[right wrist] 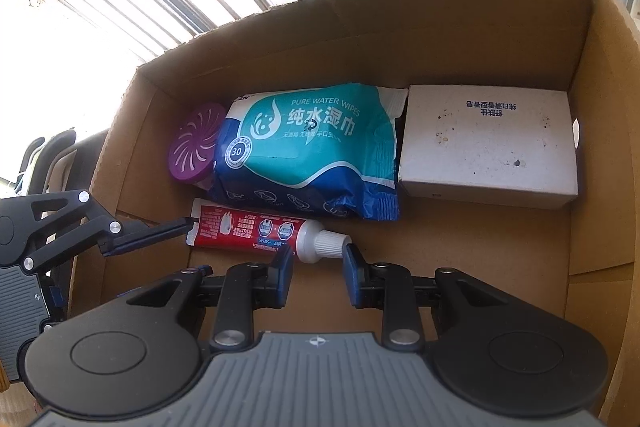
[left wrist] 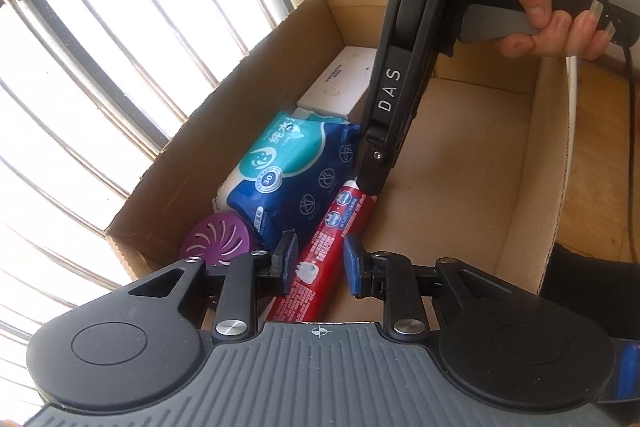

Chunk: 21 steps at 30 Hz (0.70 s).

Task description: Organize objects

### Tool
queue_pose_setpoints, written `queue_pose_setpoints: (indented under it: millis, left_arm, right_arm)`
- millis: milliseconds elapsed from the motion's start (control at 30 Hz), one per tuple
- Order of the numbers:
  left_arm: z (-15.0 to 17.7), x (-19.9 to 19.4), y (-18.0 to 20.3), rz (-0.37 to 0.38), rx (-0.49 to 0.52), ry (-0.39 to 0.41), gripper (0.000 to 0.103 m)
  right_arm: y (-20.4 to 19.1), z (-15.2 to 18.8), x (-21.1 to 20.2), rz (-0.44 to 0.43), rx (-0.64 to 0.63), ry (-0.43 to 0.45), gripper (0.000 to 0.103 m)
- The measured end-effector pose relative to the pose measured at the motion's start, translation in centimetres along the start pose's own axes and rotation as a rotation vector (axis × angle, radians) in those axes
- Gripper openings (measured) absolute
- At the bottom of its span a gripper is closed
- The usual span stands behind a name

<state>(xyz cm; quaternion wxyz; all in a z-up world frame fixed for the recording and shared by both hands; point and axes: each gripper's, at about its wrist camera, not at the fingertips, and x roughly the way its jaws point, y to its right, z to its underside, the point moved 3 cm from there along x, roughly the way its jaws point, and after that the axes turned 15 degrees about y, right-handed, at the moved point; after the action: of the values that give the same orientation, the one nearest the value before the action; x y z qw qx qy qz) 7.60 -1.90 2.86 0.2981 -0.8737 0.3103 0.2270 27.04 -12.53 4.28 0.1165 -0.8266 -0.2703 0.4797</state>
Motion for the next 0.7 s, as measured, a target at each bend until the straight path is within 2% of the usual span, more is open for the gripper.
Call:
queue_pose_setpoints:
  millis: [67, 100, 267, 333, 367, 533, 633, 700]
  left_arm:
    - [0.0, -1.1, 0.9, -0.102, 0.021, 0.009, 0.05]
    - [0.0, -1.5, 1.2, -0.112, 0.033, 0.017, 0.05]
    - [-0.6, -2.7, 2.5, -0.087, 0.141, 0.058, 0.049]
    - [-0.8, -2.4, 2.8, -0.075, 0.192, 0.048, 0.049]
    - [-0.9, -2.2, 3.0, -0.063, 0.209, 0.042, 0.047]
    - [-1.5, -0.7, 3.8, 0.042, 0.26, -0.04, 0.016]
    - [-1.7, -0.2, 4.1, 0.107, 0.278, -0.115, 0.016]
    - [-2.0, -0.1, 4.5, 0.12, 0.31, -0.139, 0.016]
  right_arm:
    - [-0.1, 0.4, -0.3, -0.003, -0.006, -0.008, 0.031]
    - [-0.1, 0.4, -0.4, -0.003, -0.005, -0.012, 0.031]
    - [0.2, -0.1, -0.3, 0.0, -0.009, -0.024, 0.031]
    - [0.4, -0.4, -0.3, 0.003, 0.001, -0.028, 0.031]
    - [0.6, -0.6, -0.2, 0.007, 0.006, -0.033, 0.031]
    - [0.3, 0.2, -0.6, 0.011, -0.001, -0.042, 0.031]
    - [0.4, -0.1, -0.5, 0.012, 0.002, -0.045, 0.031]
    - [0.3, 0.0, -0.5, 0.013, -0.005, -0.046, 0.031]
